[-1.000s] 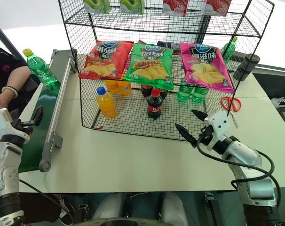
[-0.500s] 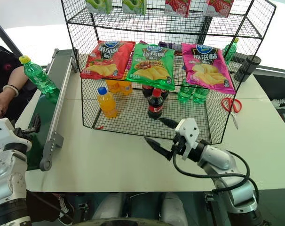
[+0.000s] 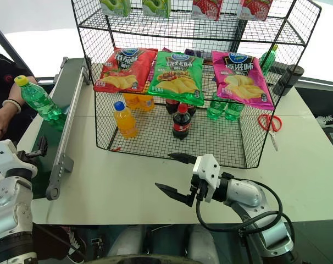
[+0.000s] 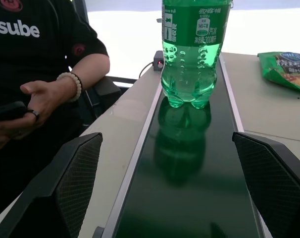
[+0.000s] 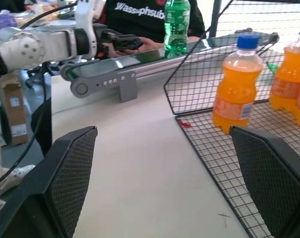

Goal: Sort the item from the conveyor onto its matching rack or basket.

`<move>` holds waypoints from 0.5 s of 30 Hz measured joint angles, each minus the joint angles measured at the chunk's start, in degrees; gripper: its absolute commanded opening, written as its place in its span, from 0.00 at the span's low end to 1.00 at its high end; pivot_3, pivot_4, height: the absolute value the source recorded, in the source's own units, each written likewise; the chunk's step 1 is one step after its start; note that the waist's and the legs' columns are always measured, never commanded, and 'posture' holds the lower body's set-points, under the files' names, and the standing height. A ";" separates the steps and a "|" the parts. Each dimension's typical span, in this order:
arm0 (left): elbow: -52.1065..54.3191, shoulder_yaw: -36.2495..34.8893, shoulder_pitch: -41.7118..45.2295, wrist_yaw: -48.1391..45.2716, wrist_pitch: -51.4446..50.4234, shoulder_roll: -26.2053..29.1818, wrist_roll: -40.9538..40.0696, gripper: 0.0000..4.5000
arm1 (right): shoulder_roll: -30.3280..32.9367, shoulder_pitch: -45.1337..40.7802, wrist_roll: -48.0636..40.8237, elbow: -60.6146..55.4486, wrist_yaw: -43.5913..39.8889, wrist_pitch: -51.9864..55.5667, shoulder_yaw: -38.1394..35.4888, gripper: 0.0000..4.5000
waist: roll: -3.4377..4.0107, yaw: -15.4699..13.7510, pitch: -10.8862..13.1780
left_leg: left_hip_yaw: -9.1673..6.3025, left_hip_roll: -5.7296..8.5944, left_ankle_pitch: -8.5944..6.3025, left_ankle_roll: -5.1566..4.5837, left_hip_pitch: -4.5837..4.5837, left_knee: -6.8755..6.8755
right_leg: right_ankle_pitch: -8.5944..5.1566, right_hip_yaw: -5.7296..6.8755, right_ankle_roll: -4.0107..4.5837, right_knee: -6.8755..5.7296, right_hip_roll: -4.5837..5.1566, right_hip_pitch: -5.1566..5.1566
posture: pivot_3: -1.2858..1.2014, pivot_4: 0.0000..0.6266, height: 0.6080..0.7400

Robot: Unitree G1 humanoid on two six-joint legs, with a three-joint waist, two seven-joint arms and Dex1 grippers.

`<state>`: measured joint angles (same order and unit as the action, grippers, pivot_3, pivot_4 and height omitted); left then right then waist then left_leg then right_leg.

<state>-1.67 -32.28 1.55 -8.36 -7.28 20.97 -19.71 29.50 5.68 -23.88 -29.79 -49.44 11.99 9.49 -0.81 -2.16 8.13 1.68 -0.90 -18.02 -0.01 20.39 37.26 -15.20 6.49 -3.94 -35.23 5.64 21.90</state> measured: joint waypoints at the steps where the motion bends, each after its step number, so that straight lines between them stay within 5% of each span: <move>1: -0.01 0.00 0.31 0.05 0.08 0.00 0.02 1.00 | 0.00 0.00 0.00 0.14 -0.43 -0.13 0.30 0.99 | 0.00 -0.01 0.00 | 0.00 0.00 0.00 0.00 0.00 0.00 | 0.00 0.00 0.00 0.00 0.00 0.00 | 0.52 0.24 0.92; 15: -0.71 1.39 1.08 0.41 0.38 -0.03 1.01 1.00 | -1.58 -0.80 -0.05 0.70 -1.12 0.09 2.39 0.99 | -0.02 -0.02 -0.01 | -0.01 0.00 0.00 0.03 0.00 0.00 | 0.00 0.00 0.00 0.00 0.02 0.00 | 0.52 0.24 0.92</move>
<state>-2.38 -30.89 2.63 -7.95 -6.90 20.95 -18.71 27.92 4.89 -23.93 -29.09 -50.56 12.08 11.88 -0.83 -2.18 8.11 1.68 -0.91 -18.02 0.03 20.39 37.26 -15.20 6.50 -3.94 -35.22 5.66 21.90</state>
